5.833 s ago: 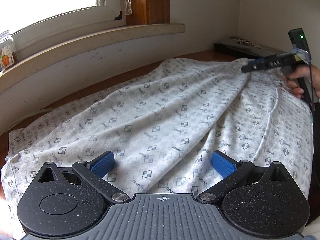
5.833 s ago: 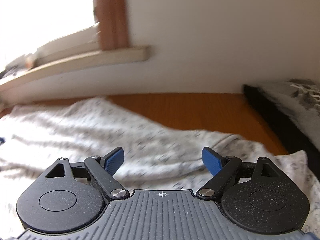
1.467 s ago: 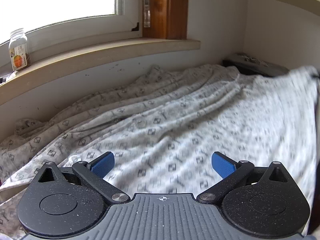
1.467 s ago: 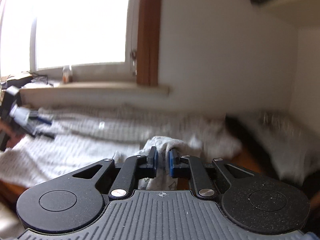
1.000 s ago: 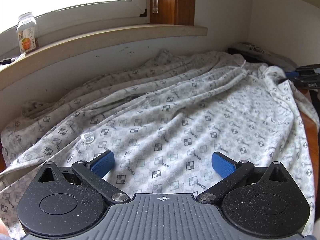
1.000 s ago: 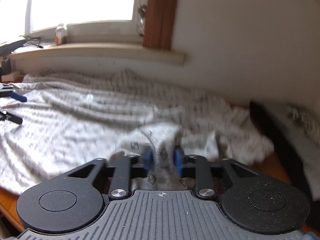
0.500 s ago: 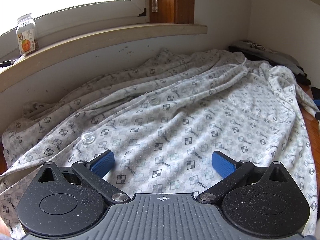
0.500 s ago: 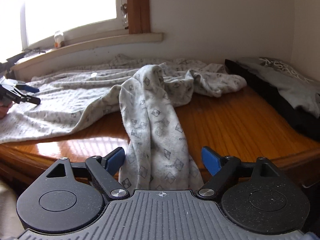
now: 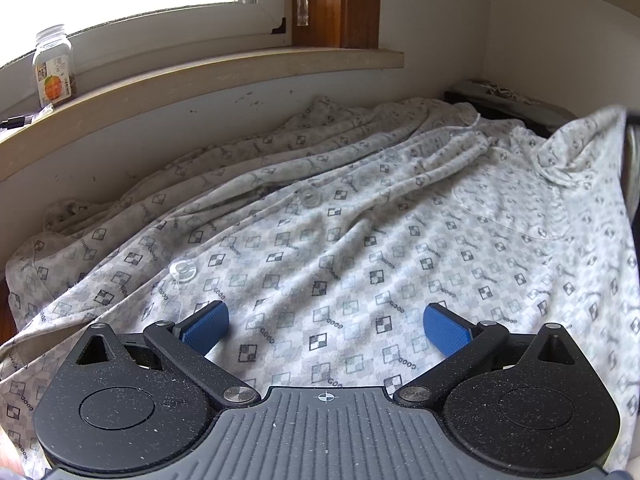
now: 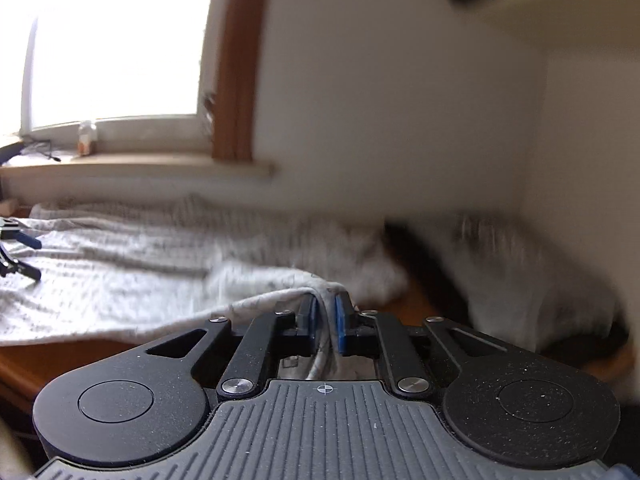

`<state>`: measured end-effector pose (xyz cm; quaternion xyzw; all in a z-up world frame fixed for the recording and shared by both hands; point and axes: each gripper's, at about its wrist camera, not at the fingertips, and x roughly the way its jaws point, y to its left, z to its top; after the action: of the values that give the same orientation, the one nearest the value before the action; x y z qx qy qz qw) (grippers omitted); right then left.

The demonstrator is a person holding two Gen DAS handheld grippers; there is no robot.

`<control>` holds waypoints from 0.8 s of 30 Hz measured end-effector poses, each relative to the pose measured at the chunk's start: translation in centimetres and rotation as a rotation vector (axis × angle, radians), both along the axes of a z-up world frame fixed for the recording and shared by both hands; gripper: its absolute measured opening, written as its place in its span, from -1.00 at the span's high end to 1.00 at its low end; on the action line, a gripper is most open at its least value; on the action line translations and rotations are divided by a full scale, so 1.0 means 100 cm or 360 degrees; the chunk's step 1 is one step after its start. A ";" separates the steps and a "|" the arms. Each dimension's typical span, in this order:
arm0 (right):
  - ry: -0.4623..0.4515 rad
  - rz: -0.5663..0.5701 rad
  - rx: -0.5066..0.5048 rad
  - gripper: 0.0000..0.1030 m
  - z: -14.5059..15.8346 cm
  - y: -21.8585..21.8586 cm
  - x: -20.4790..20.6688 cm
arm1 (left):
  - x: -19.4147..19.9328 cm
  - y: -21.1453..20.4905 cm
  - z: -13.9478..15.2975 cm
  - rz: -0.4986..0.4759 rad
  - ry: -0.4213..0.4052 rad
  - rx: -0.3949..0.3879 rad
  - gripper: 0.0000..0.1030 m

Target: Fold clothes

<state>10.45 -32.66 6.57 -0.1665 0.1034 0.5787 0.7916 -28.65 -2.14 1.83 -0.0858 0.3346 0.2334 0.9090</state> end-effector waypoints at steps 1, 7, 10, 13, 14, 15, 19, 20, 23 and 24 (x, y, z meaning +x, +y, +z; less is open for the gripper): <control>-0.0050 0.0043 0.0008 0.79 0.009 0.012 -0.007 | 0.000 0.000 0.000 -0.0001 0.0004 0.0005 -1.00; -0.0172 0.0433 0.0020 0.79 0.040 0.099 -0.062 | 0.000 0.000 0.000 -0.0007 0.0010 0.0013 -1.00; -0.0075 0.0560 -0.0099 0.60 0.022 0.143 -0.080 | -0.001 0.000 0.000 -0.0010 0.0010 0.0014 -1.00; -0.0002 0.0554 -0.0217 0.16 -0.005 0.157 -0.078 | 0.000 0.000 0.000 -0.0010 0.0011 0.0015 -1.00; 0.0022 0.0532 -0.0245 0.11 -0.013 0.155 -0.073 | 0.000 0.000 0.000 -0.0010 0.0011 0.0016 -1.00; 0.0044 0.0510 -0.0269 0.06 -0.021 0.149 -0.068 | 0.000 0.000 -0.001 -0.0010 0.0011 0.0016 -1.00; 0.0145 0.0423 -0.0334 -0.17 -0.045 0.112 -0.041 | 0.000 -0.001 0.000 -0.0011 0.0011 0.0016 -1.00; 0.0153 0.0394 -0.0346 -0.24 -0.052 0.101 -0.035 | 0.000 -0.001 0.000 -0.0010 0.0012 0.0017 -1.00; 0.0210 0.0320 -0.0364 -0.31 -0.068 0.068 -0.022 | 0.000 -0.001 0.000 -0.0007 0.0013 0.0018 -1.00; 0.0239 0.0304 -0.0366 -0.32 -0.073 0.058 -0.017 | 0.000 -0.001 0.000 -0.0008 0.0013 0.0018 -1.00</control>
<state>8.76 -26.88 -0.75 -0.2213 0.2114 0.6465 0.6988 -28.64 -2.24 1.80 -0.0790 0.3372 0.2334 0.9086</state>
